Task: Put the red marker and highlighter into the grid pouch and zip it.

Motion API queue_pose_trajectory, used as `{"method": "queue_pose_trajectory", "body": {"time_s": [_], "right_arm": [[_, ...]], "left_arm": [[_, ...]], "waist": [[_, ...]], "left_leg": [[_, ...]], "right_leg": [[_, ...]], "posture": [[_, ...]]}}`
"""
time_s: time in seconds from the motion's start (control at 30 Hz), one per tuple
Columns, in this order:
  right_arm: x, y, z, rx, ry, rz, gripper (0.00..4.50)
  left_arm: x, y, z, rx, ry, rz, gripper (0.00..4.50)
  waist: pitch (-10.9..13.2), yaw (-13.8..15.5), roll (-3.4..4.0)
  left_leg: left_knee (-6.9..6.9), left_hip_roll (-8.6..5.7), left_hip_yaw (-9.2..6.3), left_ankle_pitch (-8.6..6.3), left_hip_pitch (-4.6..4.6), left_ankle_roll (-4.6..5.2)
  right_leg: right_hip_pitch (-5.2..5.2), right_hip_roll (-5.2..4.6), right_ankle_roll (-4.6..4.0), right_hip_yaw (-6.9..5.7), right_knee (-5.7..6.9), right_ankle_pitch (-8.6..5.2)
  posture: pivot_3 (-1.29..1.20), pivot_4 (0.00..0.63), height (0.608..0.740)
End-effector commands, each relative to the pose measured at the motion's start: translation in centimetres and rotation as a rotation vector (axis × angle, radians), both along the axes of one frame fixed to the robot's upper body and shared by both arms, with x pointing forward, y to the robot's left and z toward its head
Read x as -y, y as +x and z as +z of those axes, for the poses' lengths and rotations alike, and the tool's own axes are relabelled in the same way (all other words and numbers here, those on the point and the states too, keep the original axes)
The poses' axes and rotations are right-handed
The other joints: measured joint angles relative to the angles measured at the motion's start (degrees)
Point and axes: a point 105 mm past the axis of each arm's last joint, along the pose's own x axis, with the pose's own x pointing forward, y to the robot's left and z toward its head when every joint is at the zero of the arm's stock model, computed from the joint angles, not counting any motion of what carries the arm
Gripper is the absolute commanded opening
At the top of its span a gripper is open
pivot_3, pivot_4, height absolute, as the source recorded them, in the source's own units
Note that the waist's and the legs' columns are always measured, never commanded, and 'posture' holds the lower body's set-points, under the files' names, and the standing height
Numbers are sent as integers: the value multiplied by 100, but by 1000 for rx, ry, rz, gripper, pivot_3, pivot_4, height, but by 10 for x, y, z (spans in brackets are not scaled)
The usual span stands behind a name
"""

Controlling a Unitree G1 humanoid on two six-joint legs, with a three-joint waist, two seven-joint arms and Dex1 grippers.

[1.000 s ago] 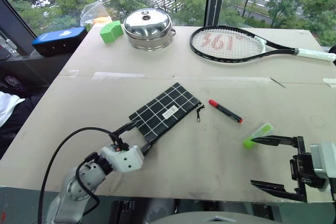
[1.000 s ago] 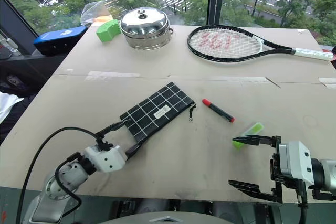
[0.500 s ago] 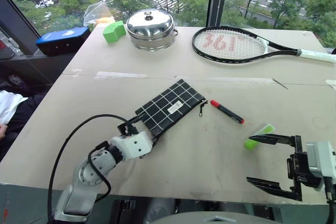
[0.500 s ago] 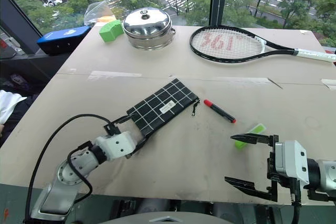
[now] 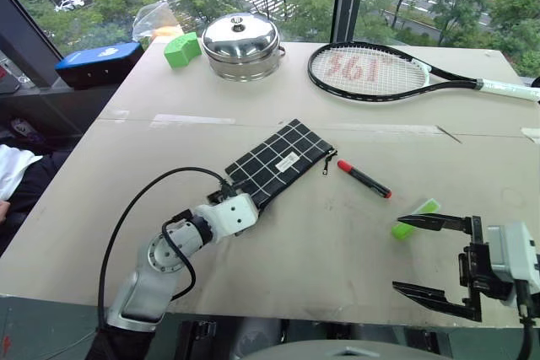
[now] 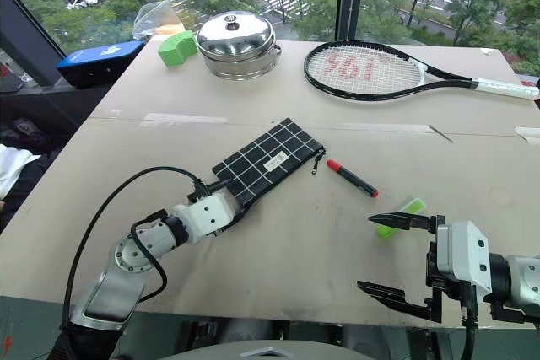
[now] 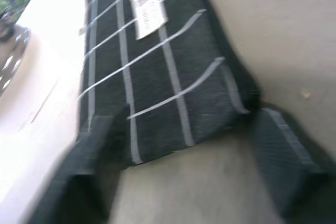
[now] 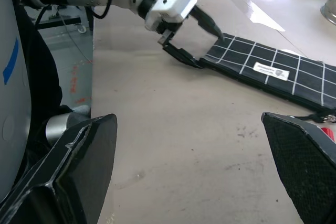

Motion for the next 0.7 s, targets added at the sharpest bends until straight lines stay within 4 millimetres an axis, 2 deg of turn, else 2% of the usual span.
{"method": "queue_pose_trajectory", "body": {"time_s": [0.03, 0.13, 0.23, 0.33, 0.47, 0.6, 0.7], "right_arm": [[-6, -2, 6, 39, 7, 17, 4500], [-9, -2, 5, 42, 12, 9, 4500], [-12, -3, 4, 43, 19, 0, 4500], [-15, -4, 3, 42, 25, -5, 4500], [-17, -3, 3, 44, 33, -12, 4500], [-20, 0, 2, 48, 42, -14, 4500], [-21, 1, 2, 50, 46, -17, 4500]], "left_arm": [[-6, 1, -27, -65, 45, -6, 1282], [-9, 3, -34, -66, 55, -23, 24], [-11, 3, -36, -61, 38, -40, 24], [-10, 2, -24, -45, -28, -58, 24], [-16, 1, -12, -32, -25, -74, 24], [-24, 7, -13, -9, 34, -62, 24], [-23, 12, -16, -5, -4, -27, 974]], "waist": [[0, 4, 1], [-11, 8, 19], [-32, 5, 54], [-37, -5, 62], [-31, -25, 51], [-10, -82, 18], [0, -119, 14]], "left_leg": [[0, 0, -1, 0, 0, 0], [-1, 0, -2, 0, 0, 0], [-2, -1, 5, 0, 5, 0], [-4, 2, -1, -2, 6, -4], [-4, 3, -1, -3, 5, -6], [-6, 6, -3, -1, 0, -2], [-6, 5, -2, -1, 1, -1]], "right_leg": [[0, 0, 0, -1, 0, 0], [0, -3, 0, -2, 0, 0], [1, -6, 0, 5, 0, 0], [0, -4, -1, -1, 3, 0], [-2, -2, 0, 0, 4, 0], [-4, 2, 0, -6, 3, 0], [-4, 1, 0, -5, 2, 0]], "posture": [[0, 150, 740], [0, 150, 740], [0, 150, 740], [0, 150, 740], [0, 150, 740], [0, 150, 740], [0, 150, 740]]}}
